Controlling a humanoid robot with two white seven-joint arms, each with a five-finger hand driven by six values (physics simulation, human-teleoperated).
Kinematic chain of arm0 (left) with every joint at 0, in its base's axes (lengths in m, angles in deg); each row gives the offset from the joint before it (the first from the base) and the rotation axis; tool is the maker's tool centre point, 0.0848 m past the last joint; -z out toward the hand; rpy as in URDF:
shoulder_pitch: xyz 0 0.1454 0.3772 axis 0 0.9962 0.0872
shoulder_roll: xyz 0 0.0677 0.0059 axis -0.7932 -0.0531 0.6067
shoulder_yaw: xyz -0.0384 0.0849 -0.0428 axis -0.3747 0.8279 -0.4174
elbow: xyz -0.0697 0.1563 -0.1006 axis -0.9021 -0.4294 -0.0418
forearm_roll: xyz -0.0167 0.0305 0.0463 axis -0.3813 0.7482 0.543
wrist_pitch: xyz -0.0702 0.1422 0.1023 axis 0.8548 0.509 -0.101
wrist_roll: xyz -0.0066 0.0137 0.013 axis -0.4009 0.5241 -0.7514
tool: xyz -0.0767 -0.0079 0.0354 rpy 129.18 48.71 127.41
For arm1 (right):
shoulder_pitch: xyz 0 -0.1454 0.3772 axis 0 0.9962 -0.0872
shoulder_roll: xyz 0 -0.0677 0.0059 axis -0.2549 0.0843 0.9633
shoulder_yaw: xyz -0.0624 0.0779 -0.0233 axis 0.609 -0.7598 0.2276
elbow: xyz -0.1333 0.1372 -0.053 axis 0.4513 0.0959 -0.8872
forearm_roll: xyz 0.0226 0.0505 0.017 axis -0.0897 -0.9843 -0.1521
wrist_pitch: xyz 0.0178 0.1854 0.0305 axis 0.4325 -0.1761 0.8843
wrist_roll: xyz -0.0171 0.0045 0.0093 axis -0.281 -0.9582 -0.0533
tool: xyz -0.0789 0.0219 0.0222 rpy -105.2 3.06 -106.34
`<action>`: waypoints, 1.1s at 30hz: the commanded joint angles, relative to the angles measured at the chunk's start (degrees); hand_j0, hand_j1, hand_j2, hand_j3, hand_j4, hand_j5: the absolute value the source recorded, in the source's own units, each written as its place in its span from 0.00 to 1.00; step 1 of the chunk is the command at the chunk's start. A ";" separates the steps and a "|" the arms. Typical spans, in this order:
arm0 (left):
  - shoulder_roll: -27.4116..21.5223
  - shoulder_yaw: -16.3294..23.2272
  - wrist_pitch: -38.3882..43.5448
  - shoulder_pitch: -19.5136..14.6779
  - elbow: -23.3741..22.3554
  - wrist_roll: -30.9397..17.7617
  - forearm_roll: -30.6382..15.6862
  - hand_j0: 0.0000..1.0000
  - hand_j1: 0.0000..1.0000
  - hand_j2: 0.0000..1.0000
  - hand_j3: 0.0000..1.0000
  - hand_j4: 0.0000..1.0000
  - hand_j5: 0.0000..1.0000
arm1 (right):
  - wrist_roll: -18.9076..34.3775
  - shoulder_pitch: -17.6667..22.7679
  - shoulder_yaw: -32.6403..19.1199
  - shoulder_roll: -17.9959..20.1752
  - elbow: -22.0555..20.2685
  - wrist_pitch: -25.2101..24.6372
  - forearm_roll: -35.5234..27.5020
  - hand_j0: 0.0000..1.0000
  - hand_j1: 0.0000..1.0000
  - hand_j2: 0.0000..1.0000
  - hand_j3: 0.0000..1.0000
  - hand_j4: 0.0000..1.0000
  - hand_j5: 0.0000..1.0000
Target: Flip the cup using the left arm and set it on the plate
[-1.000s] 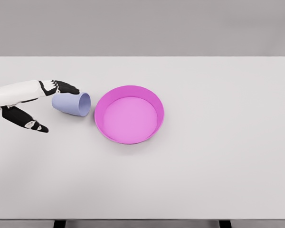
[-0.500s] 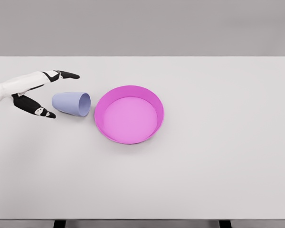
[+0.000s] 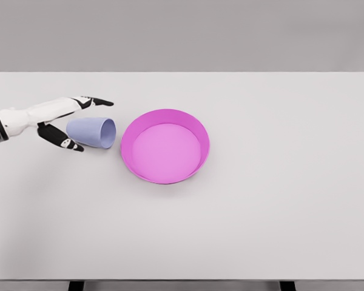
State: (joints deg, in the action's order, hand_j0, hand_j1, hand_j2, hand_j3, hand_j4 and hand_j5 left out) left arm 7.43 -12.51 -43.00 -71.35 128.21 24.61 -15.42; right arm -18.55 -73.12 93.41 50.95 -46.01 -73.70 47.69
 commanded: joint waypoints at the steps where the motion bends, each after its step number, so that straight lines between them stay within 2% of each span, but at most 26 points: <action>1: 1.45 -0.01 0.14 0.00 -1.33 0.02 1.61 1.00 1.00 1.00 1.00 1.00 1.00 | 0.00 0.00 0.00 0.01 0.01 0.01 -0.01 1.00 1.00 1.00 1.00 1.00 1.00; 6: 2.24 3.33 0.14 -1.76 -3.71 0.02 3.10 1.00 1.00 1.00 1.00 1.00 1.00 | 0.00 0.00 0.00 0.01 0.01 0.01 -0.01 1.00 1.00 1.00 1.00 1.00 1.00; 16: 2.24 3.24 0.14 -2.11 -3.97 0.02 2.75 1.00 1.00 1.00 1.00 1.00 1.00 | 0.00 0.00 0.00 0.01 0.01 0.01 -0.01 1.00 1.00 1.00 1.00 1.00 1.00; 20: 2.41 3.24 0.14 -3.52 -8.45 0.02 3.19 1.00 1.00 1.00 1.00 1.00 1.00 | 0.00 0.00 0.00 0.01 0.01 0.01 -0.01 1.00 1.00 1.00 1.00 1.00 1.00; 25: 3.82 3.42 0.24 -3.87 -8.63 0.02 3.37 1.00 1.00 1.00 1.00 1.00 1.00 | 0.00 0.00 0.00 0.01 0.01 0.01 -0.01 1.00 1.00 1.00 1.00 1.00 1.00; 31: 5.14 3.42 0.24 -3.87 -8.80 0.02 5.82 1.00 1.00 1.00 1.00 1.00 1.00 | 0.00 0.00 0.00 0.01 0.01 0.01 -0.01 1.00 1.00 1.00 1.00 1.00 1.00; 33: 6.19 3.42 0.33 -4.04 -10.47 0.02 6.88 1.00 1.00 1.00 1.00 1.00 1.00 | 0.00 0.00 0.00 0.01 0.01 0.01 -0.01 1.00 1.00 1.00 1.00 1.00 1.00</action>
State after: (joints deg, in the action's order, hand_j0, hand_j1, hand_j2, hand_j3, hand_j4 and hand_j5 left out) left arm 12.85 -9.05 -42.86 -75.40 118.68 24.61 -9.06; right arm -18.55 -73.12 93.41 50.95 -46.01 -73.69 47.69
